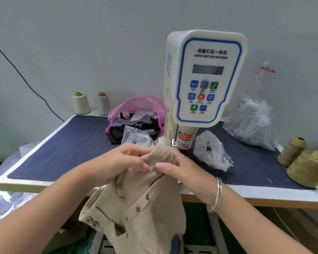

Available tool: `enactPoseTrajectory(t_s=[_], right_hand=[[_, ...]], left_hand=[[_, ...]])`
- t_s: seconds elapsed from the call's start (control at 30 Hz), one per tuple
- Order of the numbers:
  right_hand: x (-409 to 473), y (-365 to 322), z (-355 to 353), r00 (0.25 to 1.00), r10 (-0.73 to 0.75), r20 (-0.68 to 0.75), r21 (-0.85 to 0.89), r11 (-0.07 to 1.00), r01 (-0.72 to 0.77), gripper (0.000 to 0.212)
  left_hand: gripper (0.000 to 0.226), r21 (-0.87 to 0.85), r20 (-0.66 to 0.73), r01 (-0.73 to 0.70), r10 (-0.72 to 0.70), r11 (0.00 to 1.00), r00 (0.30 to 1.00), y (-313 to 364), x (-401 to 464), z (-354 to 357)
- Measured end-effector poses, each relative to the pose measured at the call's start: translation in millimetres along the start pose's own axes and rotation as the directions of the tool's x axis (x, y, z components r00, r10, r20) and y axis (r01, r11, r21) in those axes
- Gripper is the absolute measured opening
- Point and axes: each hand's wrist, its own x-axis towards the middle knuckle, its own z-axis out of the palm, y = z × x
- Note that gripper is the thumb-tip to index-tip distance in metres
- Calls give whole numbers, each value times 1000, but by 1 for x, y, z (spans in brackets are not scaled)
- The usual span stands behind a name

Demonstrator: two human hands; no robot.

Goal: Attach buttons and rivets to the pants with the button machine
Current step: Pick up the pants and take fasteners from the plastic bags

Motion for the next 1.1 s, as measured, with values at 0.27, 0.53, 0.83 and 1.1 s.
enactPoseTrajectory(t_s=[0.27, 0.53, 0.83, 1.1], right_hand=[[27, -23, 6, 999, -10, -34, 328, 945, 20, 19], [24, -36, -7, 998, 46, -37, 826, 564, 4, 29], [15, -25, -15, 984, 116, -133, 701, 713, 10, 31], [21, -11, 2, 981, 189, -46, 635, 764, -117, 31]], left_hand=[[66, 21, -164, 145, -140, 989, 977, -23, -38, -54], [49, 454, -57, 530, -571, 716, 819, -79, -64, -54], [73, 462, -569, 536, -228, 706, 790, -66, -121, -121], [58, 599, -637, 714, -325, 362, 699, -31, -133, -149]])
